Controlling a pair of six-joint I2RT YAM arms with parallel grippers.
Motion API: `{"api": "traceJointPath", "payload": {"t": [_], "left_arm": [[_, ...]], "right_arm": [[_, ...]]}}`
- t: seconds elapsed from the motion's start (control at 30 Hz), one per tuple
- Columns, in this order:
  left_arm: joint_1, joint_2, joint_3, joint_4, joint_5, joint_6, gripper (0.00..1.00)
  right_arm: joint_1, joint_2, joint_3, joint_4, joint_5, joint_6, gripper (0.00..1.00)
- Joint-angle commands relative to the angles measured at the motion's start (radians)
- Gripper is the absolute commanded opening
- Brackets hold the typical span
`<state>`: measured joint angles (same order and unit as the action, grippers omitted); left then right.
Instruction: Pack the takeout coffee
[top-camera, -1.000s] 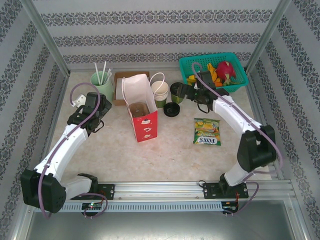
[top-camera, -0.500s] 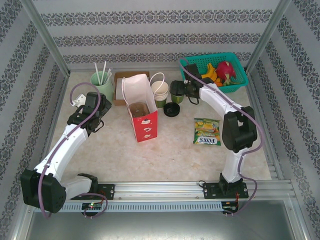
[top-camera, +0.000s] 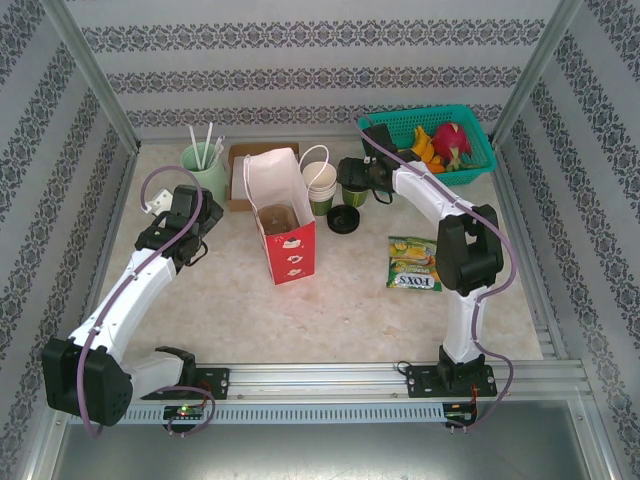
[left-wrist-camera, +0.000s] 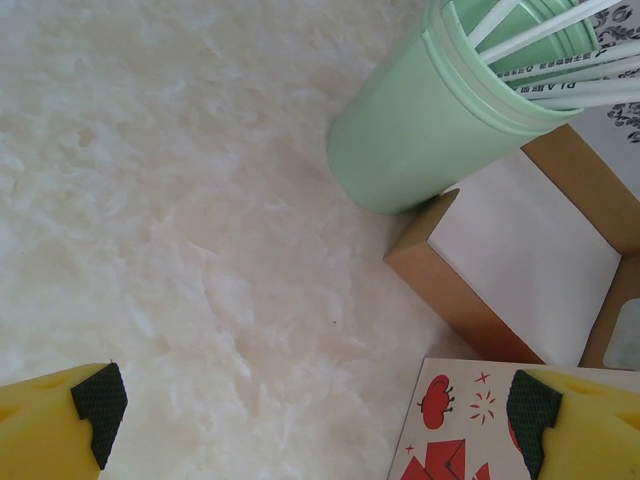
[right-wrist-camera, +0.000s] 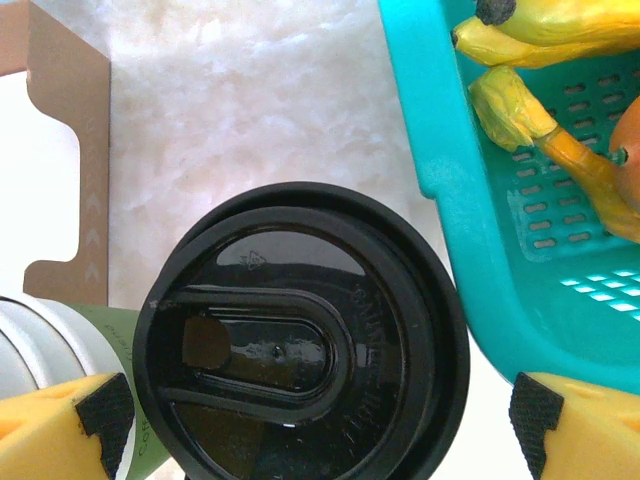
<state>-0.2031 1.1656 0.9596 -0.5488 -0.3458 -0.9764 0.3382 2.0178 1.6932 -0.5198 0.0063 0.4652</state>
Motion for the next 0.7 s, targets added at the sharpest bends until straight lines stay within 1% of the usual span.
{"api": "traceJointPath", "payload": {"t": [0.0,0.2,0.33,0.5,0.6,0.67], "left_arm": [[-0.005,-0.008,-0.008,0.002,-0.024,0.013,0.99],[-0.005,-0.012,-0.01,-0.001,-0.027,0.018,0.99],[-0.005,-0.014,-0.01,-0.004,-0.032,0.019,0.99],[-0.004,-0.015,-0.015,0.001,-0.031,0.019,0.99],[-0.003,-0.011,-0.016,0.007,-0.026,0.018,0.99],[-0.003,-0.008,-0.016,0.01,-0.021,0.018,0.99]], "right_arm": [[0.007,0.026,0.025,0.019,-0.011,0.024,0.98],[-0.003,0.039,0.018,0.053,-0.032,0.086,0.98],[0.0,0.024,0.003,0.074,-0.022,0.098,0.98],[0.009,-0.068,-0.073,0.119,0.053,0.11,0.98],[0.01,-0.124,-0.145,0.161,0.06,0.147,0.98],[0.009,-0.136,-0.168,0.168,0.05,0.156,0.98]]}}
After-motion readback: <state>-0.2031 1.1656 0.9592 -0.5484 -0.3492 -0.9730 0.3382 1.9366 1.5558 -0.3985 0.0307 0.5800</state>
